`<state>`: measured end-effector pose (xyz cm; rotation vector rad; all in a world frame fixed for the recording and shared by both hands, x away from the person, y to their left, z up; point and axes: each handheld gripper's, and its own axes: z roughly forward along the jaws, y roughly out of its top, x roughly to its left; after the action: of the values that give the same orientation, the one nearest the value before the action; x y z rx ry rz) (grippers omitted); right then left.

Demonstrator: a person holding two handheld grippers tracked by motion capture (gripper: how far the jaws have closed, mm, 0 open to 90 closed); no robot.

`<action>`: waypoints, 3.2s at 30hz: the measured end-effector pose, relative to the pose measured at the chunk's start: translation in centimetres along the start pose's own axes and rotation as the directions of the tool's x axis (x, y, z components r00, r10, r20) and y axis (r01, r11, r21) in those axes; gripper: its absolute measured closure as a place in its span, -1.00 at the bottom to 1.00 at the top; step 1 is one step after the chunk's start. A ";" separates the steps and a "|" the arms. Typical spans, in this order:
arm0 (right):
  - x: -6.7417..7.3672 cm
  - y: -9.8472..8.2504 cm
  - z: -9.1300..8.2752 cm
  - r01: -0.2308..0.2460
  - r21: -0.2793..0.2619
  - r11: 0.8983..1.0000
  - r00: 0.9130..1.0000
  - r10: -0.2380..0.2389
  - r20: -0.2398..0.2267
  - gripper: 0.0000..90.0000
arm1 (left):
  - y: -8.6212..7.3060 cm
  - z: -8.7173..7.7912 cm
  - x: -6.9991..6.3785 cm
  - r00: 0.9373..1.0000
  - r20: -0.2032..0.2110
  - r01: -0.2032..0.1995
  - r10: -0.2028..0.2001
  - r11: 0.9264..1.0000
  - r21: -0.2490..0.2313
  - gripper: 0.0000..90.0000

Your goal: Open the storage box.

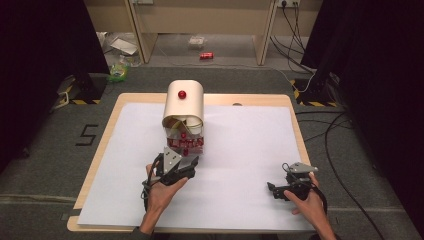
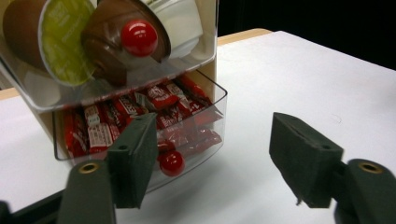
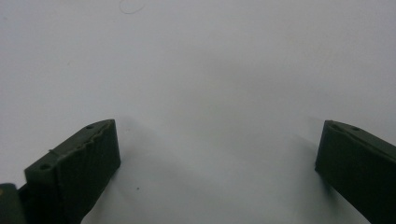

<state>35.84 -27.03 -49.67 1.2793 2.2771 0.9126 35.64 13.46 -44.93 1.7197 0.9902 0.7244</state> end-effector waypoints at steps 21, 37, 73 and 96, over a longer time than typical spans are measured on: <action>0.0 0.0 0.0 0.000 0.000 1.000 1.000 0.000 0.000 -0.99 | -0.4 2.1 1.8 1.000 0.020 -0.003 0.003 1.000 0.009 -0.39; 0.0 0.0 0.0 0.001 0.000 1.000 1.000 -0.001 0.000 -0.99 | -0.2 1.2 1.8 0.999 0.045 0.008 -0.010 0.999 0.049 -0.29; 0.0 0.0 0.0 0.000 0.000 1.000 1.000 0.000 -0.001 -0.99 | -1.4 -1.4 0.4 0.997 0.068 -0.055 0.046 0.989 0.138 -0.15; 0.0 0.0 0.0 0.000 -0.001 1.000 1.000 0.000 0.000 -0.99 | -3.3 -4.4 0.0 0.998 0.068 -0.029 0.019 0.988 0.152 -0.09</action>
<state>35.80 -27.02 -49.66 1.2788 2.2769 0.9138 31.06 16.08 -46.57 1.8799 1.0022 0.6159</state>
